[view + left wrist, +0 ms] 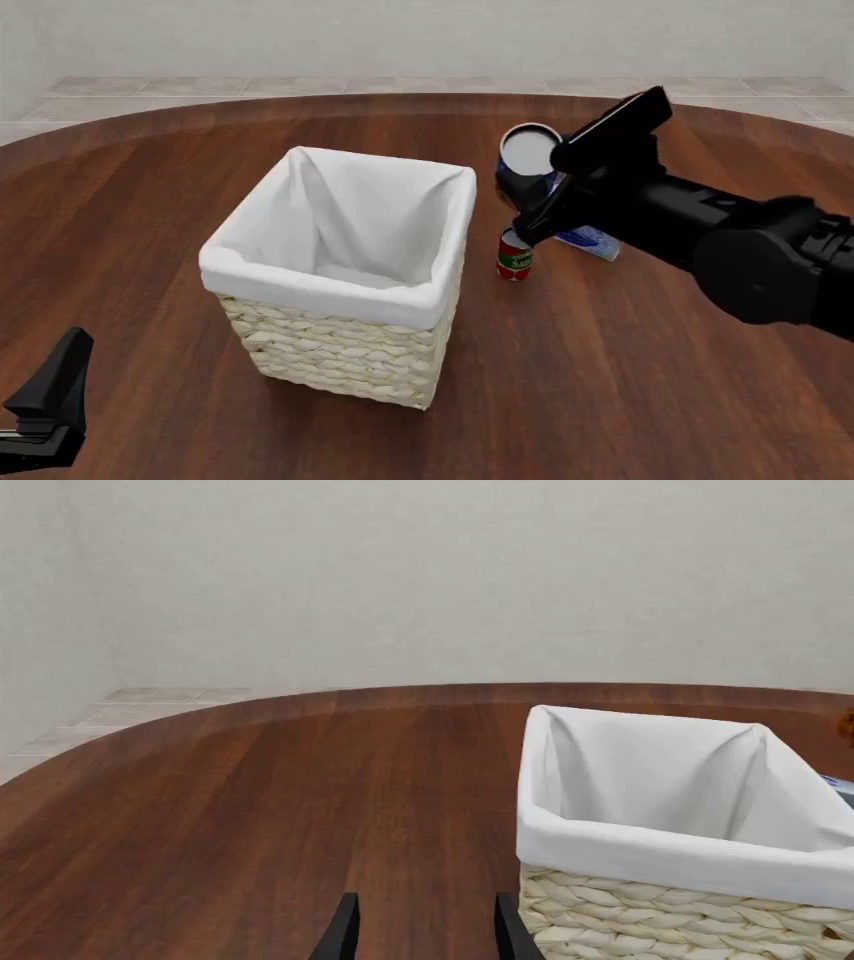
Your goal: Pick up the alphabet soup and put it in the basket.
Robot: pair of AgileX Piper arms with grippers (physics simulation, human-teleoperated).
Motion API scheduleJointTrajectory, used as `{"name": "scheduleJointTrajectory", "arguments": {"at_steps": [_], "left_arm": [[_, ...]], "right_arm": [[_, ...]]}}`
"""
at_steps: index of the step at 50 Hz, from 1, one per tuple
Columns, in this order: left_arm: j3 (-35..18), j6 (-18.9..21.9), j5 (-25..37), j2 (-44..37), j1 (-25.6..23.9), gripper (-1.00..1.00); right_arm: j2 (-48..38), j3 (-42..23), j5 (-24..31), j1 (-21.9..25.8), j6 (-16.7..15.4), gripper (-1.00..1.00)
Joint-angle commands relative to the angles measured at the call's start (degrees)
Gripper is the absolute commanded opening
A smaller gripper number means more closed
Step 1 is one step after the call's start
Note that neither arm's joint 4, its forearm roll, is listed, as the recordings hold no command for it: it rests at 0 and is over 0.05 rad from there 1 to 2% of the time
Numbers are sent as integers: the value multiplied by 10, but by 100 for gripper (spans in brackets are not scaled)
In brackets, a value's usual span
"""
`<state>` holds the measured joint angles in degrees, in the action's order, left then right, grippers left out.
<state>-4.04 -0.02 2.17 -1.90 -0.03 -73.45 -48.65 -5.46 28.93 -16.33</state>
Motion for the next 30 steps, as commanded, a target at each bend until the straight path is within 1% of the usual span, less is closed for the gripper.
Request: {"name": "scheduleJointTrajectory", "arguments": {"at_steps": [1, 10, 23, 30], "left_arm": [[0, 0, 0, 0, 0, 100], [0, 0, 0, 0, 0, 100], [0, 0, 0, 0, 0, 100], [0, 0, 0, 0, 0, 100]], "right_arm": [[-11, -39, 11, 11, -1, -100], [-23, -79, 33, 24, -19, -100], [-39, -107, 42, 39, -25, -100], [-48, -141, 59, 53, -29, -100]]}}
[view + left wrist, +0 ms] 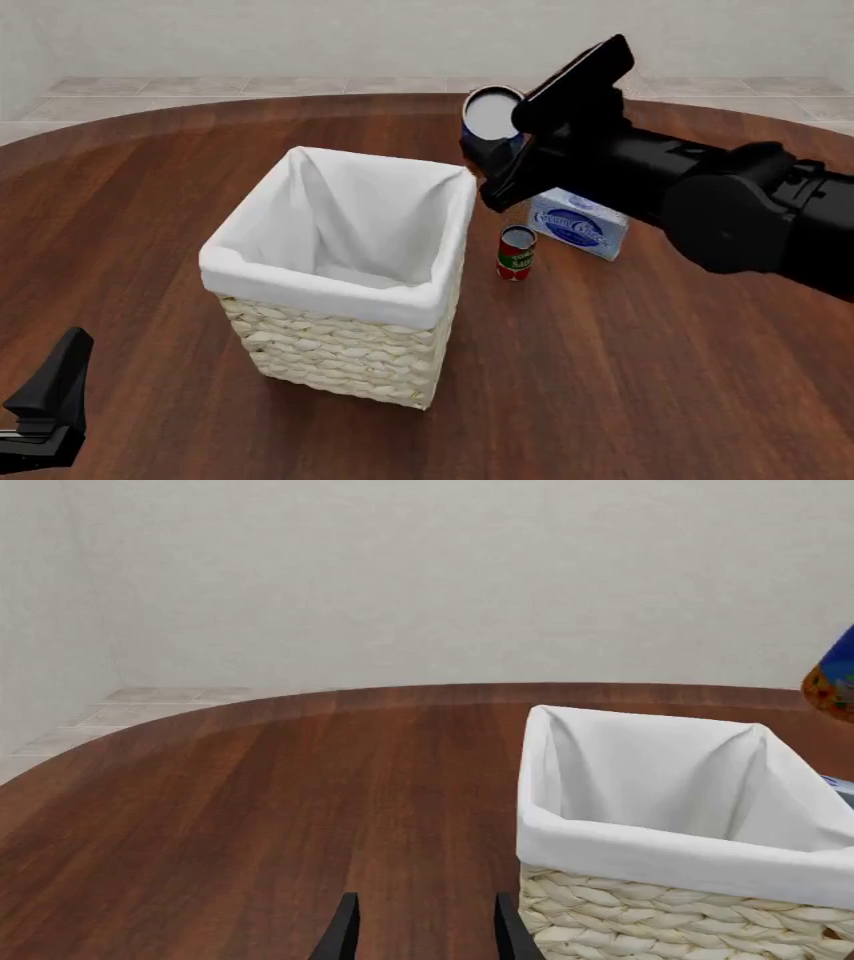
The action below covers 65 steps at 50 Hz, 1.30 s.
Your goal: Pick up the alphabet soup and put it in the basket.
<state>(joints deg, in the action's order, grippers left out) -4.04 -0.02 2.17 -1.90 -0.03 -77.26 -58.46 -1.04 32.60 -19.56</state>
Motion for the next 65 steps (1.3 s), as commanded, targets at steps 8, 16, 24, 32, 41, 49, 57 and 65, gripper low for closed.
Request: {"name": "scheduleJointTrajectory", "arguments": {"at_steps": [8, 16, 24, 32, 41, 49, 57, 65], "left_arm": [[0, 0, 0, 0, 0, 100], [0, 0, 0, 0, 0, 100], [0, 0, 0, 0, 0, 100], [0, 0, 0, 0, 0, 100], [0, 0, 0, 0, 0, 100], [0, 0, 0, 0, 0, 100], [0, 0, 0, 0, 0, 100], [0, 0, 0, 0, 0, 100]], "right_arm": [[-18, -59, 14, 29, 6, -100], [-23, -75, 17, 40, 7, -100], [-33, -86, 16, 50, 12, -100], [-34, -101, 21, 55, 14, -100], [-45, -104, 15, 62, 25, -100], [-53, -115, 12, 67, 30, -100], [-70, -130, 10, 76, 44, -100], [-83, -139, 9, 81, 54, -100]]}}
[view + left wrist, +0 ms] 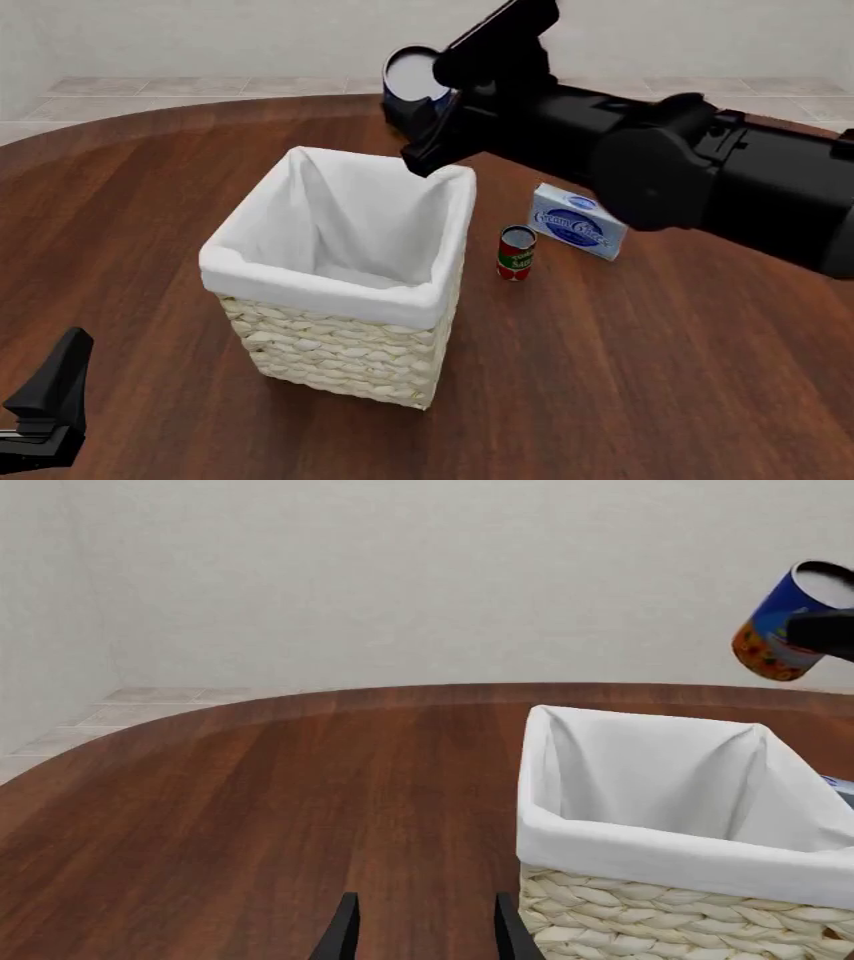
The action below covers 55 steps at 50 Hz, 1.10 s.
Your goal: Pick up the alphabet soup and put it in the basket.
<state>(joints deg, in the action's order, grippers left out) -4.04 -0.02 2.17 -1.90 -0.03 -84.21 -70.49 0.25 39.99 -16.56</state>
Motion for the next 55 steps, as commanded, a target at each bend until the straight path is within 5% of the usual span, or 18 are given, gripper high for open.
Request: {"name": "scheduleJointTrajectory", "arguments": {"at_steps": [1, 55], "left_arm": [[0, 0, 0, 0, 0, 100], [0, 0, 0, 0, 0, 100]], "right_arm": [[-14, -20, -3, 10, 26, -100], [-86, -31, -15, 25, 42, -100]]}}
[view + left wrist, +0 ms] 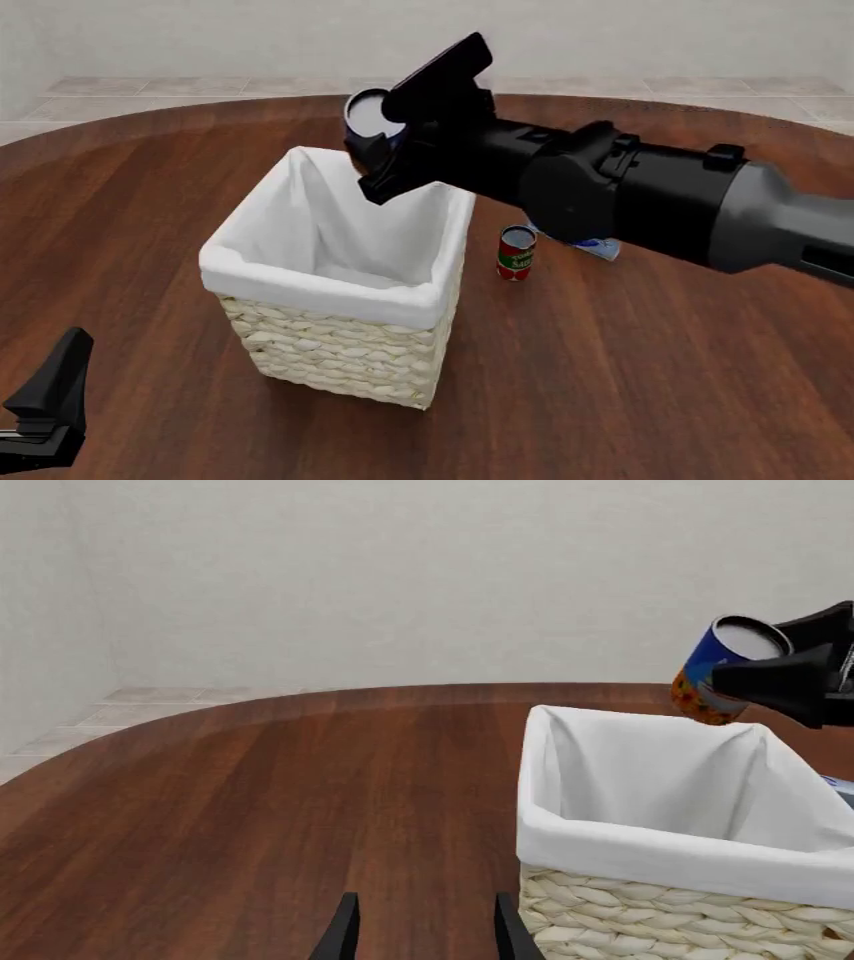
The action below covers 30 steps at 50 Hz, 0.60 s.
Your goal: Pick up the alphabet soup and put it in the basket.
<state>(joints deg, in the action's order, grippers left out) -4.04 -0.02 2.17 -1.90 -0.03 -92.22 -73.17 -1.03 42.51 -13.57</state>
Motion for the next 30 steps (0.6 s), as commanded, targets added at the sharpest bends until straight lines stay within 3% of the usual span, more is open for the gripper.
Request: {"name": "scheduleJointTrajectory", "arguments": {"at_steps": [1, 30], "left_arm": [[0, 0, 0, 0, 0, 100], [0, 0, 0, 0, 0, 100]], "right_arm": [[-7, -4, -3, 0, 13, -100], [-50, -17, -11, 13, 32, -100]]}}
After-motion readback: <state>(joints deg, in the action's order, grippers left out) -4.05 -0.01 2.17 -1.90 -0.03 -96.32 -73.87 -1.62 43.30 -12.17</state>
